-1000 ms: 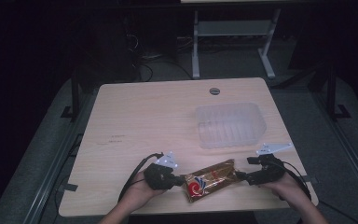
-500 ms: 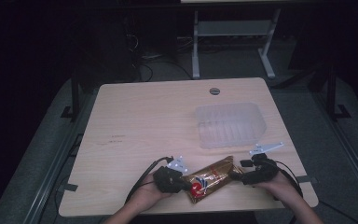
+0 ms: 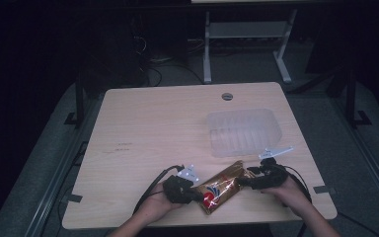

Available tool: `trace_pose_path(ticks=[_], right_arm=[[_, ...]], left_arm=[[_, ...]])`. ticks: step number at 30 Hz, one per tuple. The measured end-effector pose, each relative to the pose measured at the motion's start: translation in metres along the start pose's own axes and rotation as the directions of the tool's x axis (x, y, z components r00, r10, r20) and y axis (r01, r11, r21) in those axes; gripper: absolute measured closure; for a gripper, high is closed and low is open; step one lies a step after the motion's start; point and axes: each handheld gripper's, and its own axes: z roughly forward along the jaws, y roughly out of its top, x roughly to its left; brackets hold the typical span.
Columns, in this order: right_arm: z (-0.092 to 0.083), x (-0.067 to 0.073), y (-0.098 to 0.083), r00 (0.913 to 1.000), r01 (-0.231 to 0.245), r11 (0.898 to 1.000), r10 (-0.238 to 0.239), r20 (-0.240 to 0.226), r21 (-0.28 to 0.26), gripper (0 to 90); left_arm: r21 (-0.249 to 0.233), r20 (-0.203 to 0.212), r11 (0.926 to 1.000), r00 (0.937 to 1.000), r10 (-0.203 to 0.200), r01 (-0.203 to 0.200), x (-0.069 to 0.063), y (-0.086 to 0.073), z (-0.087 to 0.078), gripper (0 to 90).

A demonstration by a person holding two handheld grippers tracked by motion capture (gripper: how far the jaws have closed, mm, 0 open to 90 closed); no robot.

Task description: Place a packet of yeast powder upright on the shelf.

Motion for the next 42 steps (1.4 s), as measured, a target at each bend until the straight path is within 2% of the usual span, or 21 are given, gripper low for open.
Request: trace_pose_path(ticks=[1,2,3,8,12,20,22,23,25,28,29,34,39,41,42], right_arm=[[0.000,0.000,0.000,1.0000,0.000,1.000,0.000,0.000,0.000,35.5],[0.002,0.003,0.000,0.9998,0.012,1.000,-0.012,-0.013,0.007,44.8],[0.003,0.005,0.000,0.9997,0.022,1.000,-0.022,-0.011,0.008,48.8],[0.003,0.007,0.000,0.9993,0.036,0.999,-0.036,-0.005,0.011,54.8],[0.001,0.005,0.000,0.9995,0.023,1.000,-0.023,-0.022,0.003,57.6],[-0.007,0.001,0.002,0.9986,-0.001,0.999,0.000,-0.053,-0.035,69.5],[-0.009,0.002,0.002,0.9990,-0.006,0.999,0.004,-0.045,-0.045,75.2],[-0.013,0.000,0.004,0.9975,-0.026,0.997,0.021,-0.067,-0.071,81.3],[-0.016,0.000,0.004,0.9973,-0.028,0.996,0.022,-0.070,-0.083,84.7],[-0.018,0.000,0.004,0.9965,-0.025,0.996,0.018,-0.081,-0.089,86.4],[-0.021,-0.001,0.004,0.9937,-0.017,0.994,0.005,-0.112,-0.108,87.8],[-0.027,0.000,0.005,0.9891,0.007,0.990,-0.027,-0.145,-0.139,89.3],[-0.035,0.002,0.008,0.9836,0.027,0.982,-0.059,-0.170,-0.189,90.0],[-0.037,0.003,0.009,0.9828,0.028,0.981,-0.062,-0.174,-0.190,90.0],[-0.039,0.006,0.011,0.9809,0.041,0.978,-0.079,-0.178,-0.206,90.0]], left_arm=[[0.000,0.000,1.0000,1.0000,0.000,0.000,0.000,0.000,0.000,89.8],[-0.001,0.001,1.0000,1.0000,-0.002,0.002,0.000,0.000,0.000,89.8],[-0.001,0.001,1.0000,1.0000,-0.003,0.003,0.000,0.000,0.000,89.8],[0.002,0.005,1.0000,1.0000,-0.005,0.005,0.001,0.000,0.000,89.8],[0.005,0.008,1.0000,0.9999,-0.007,0.007,0.002,0.000,0.000,89.8],[0.014,0.009,0.9998,0.9999,-0.013,0.013,0.003,-0.001,0.000,89.8],[0.017,0.009,0.9997,0.9999,-0.015,0.014,0.003,-0.002,0.000,89.8],[0.020,0.008,0.9996,0.9998,-0.018,0.017,0.003,-0.002,0.000,89.8],[0.024,0.008,0.9996,0.9998,-0.017,0.017,0.003,-0.002,0.000,89.8],[0.029,0.008,0.9994,0.9998,-0.018,0.018,0.004,-0.002,0.000,89.8],[0.030,0.006,0.9994,0.9999,-0.015,0.015,0.004,-0.002,0.000,89.8],[0.029,-0.001,0.9994,0.9998,-0.019,0.019,0.004,-0.002,0.000,89.8],[-0.005,-0.013,0.9989,0.9989,-0.046,0.046,0.010,-0.004,-0.011,89.8],[-0.011,-0.017,0.9988,0.9987,-0.049,0.048,0.011,-0.004,-0.013,89.8],[-0.026,-0.022,0.9981,0.9981,-0.057,0.057,0.013,-0.005,-0.017,89.8]])
